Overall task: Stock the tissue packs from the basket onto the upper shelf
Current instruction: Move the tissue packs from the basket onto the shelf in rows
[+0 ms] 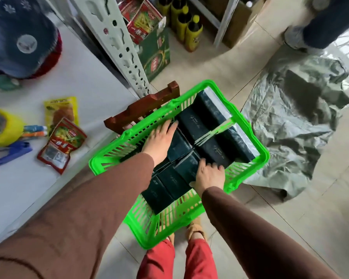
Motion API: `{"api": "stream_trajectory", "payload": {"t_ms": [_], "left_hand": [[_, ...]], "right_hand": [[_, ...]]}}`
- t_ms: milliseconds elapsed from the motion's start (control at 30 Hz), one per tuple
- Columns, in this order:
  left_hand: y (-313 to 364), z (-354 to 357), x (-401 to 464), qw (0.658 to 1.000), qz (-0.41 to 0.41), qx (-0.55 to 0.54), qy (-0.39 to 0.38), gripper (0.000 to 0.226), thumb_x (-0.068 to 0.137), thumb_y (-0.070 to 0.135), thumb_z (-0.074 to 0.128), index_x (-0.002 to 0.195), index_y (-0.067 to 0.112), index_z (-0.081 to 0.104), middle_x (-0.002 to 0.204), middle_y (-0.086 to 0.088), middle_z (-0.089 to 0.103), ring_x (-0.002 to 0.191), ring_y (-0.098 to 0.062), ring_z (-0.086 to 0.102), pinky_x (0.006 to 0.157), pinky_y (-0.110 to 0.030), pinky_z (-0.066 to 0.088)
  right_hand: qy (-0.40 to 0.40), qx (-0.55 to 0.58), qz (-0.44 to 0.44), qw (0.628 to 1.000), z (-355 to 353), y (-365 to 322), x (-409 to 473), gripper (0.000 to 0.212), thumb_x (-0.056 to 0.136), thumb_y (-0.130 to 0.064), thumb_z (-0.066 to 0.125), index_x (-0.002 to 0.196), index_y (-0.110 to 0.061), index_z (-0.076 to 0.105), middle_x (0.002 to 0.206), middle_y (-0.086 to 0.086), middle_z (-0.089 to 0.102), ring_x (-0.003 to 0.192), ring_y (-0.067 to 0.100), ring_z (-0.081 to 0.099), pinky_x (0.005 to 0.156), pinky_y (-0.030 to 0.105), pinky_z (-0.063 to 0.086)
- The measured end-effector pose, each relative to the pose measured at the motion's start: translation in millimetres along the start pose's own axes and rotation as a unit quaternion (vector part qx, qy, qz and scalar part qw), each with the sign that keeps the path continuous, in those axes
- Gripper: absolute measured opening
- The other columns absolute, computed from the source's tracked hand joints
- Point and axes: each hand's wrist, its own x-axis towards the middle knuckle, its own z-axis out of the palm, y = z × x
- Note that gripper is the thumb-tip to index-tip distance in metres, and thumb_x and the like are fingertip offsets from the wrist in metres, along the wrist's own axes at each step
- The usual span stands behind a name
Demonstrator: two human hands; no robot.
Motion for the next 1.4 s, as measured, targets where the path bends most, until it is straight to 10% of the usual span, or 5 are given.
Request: {"api": "stream_trajectory", "payload": {"t_ms": [433, 667, 900, 1033, 1400], "left_hand": [[-45.5, -16.4, -85.7, 0.983, -0.104, -0.148, -0.009, 0.052, 0.072, 0.029, 0.082, 0.110, 0.024, 0.047, 0.105, -0.004, 0.060, 0.098, -0.031, 0.059, 0.073, -0.038, 0.048], [-60.0, -97.8, -230.1, 0.851, -0.248, -0.445, 0.128, 0.054, 0.082, 0.022, 0.078, 0.117, 0.021, 0.037, 0.110, -0.003, 0.059, 0.090, -0.020, 0.058, 0.072, -0.024, 0.041], [-75.9, -223.0, -422.6, 0.769, -0.298, -0.472, 0.311, 0.066, 0.081, 0.014, 0.080, 0.120, 0.027, 0.029, 0.105, 0.015, 0.052, 0.091, 0.002, 0.056, 0.066, -0.004, 0.042], [-100.6, -266.2, -553.8, 0.709, -0.330, -0.483, 0.394, 0.082, 0.068, 0.010, 0.089, 0.110, 0.053, 0.034, 0.119, -0.007, 0.056, 0.103, -0.024, 0.061, 0.083, -0.041, 0.056], [-182.4, -305.5, -860.0, 0.645, -0.343, -0.440, 0.522, 0.045, 0.075, 0.011, 0.083, 0.114, 0.021, 0.063, 0.110, 0.005, 0.071, 0.099, -0.019, 0.070, 0.088, -0.030, 0.054]], "right_hand": [[-0.018, 0.267, -0.059, 0.962, -63.8, 33.7, -21.2, 0.062, 0.069, -0.033, 0.079, 0.119, -0.015, 0.048, 0.112, 0.010, 0.051, 0.106, 0.033, 0.052, 0.084, 0.036, 0.041], [0.029, 0.322, -0.254, 0.911, -199.2, 13.8, -84.2, 0.052, 0.070, -0.038, 0.081, 0.112, -0.023, 0.054, 0.102, -0.001, 0.059, 0.093, 0.019, 0.059, 0.080, 0.036, 0.049], [0.042, 0.297, -0.455, 0.838, -357.8, -84.8, -208.2, 0.059, 0.072, -0.033, 0.082, 0.116, -0.023, 0.043, 0.107, -0.007, 0.063, 0.081, 0.010, 0.064, 0.072, 0.034, 0.053], [0.034, 0.290, -0.566, 0.771, -424.5, -160.2, -307.7, 0.047, 0.075, -0.030, 0.075, 0.114, -0.024, 0.049, 0.105, -0.004, 0.065, 0.092, 0.019, 0.066, 0.079, 0.044, 0.056], [0.076, 0.281, -0.694, 0.658, -487.3, -381.8, -540.8, 0.039, 0.080, -0.011, 0.077, 0.116, -0.011, 0.061, 0.102, -0.005, 0.067, 0.089, -0.001, 0.061, 0.081, 0.013, 0.047]]}}
